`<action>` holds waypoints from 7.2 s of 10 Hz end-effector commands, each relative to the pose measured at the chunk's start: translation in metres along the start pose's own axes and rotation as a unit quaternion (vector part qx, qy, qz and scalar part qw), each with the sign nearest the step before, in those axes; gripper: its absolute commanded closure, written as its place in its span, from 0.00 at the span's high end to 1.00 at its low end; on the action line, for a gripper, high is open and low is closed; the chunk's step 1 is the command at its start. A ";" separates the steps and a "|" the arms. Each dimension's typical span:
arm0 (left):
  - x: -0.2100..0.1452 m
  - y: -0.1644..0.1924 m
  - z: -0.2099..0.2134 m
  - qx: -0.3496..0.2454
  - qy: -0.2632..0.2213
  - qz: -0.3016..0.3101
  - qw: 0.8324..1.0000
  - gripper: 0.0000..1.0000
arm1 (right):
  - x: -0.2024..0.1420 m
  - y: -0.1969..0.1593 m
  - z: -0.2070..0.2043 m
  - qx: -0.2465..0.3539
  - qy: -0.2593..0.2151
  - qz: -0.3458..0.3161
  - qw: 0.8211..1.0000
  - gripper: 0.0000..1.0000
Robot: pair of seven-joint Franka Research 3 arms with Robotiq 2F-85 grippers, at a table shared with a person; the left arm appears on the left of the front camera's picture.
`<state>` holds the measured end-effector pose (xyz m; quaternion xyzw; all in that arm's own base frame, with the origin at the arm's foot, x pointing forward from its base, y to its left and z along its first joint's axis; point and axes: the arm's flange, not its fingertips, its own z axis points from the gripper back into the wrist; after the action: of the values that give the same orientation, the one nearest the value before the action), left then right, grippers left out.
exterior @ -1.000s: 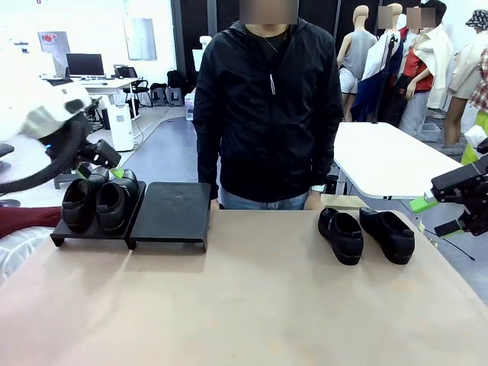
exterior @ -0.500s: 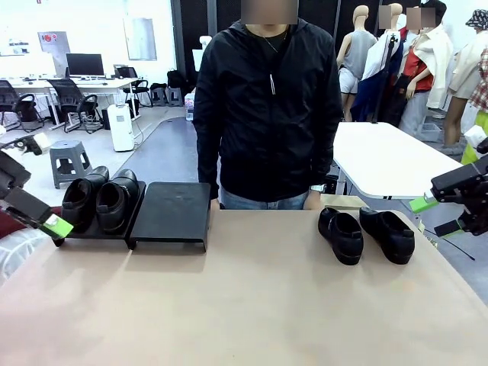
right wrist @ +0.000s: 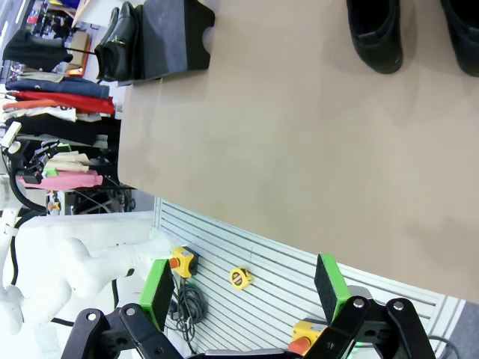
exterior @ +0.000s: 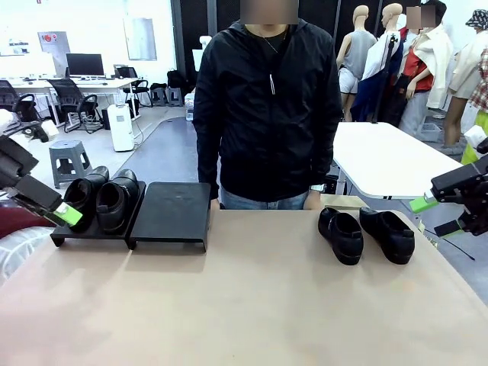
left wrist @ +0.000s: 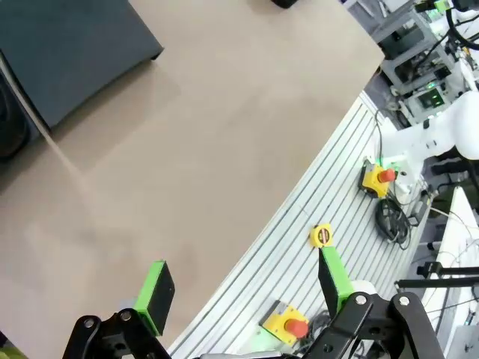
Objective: Organize the shoes by placing them on the stand.
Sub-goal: Place the Shoe from the middle of the table onto the Shoes Stand, then pick up one Shoe and place it in the middle of the table.
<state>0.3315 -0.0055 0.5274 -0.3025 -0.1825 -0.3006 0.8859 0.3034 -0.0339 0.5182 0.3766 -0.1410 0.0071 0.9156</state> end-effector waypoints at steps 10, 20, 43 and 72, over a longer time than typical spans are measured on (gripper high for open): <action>0.001 0.003 -0.002 -0.003 -0.008 0.004 1.000 1.00 | 0.001 0.002 0.001 0.016 -0.004 0.002 1.000 1.00; 0.001 0.003 -0.002 -0.003 -0.008 0.004 1.000 1.00 | 0.112 0.074 -0.140 -0.314 0.070 -0.040 0.946 1.00; 0.001 0.003 -0.002 -0.003 -0.008 0.004 1.000 1.00 | 0.296 -0.102 -0.253 -0.334 0.220 -0.159 0.902 0.00; 0.001 0.003 -0.002 -0.003 -0.008 0.004 1.000 1.00 | -0.005 0.113 -0.305 -0.202 0.222 0.082 0.950 0.00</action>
<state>0.3332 -0.0049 0.5257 -0.3000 -0.1799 -0.2968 0.8886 0.3424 0.2464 0.3960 0.1260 0.0450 0.1149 0.9843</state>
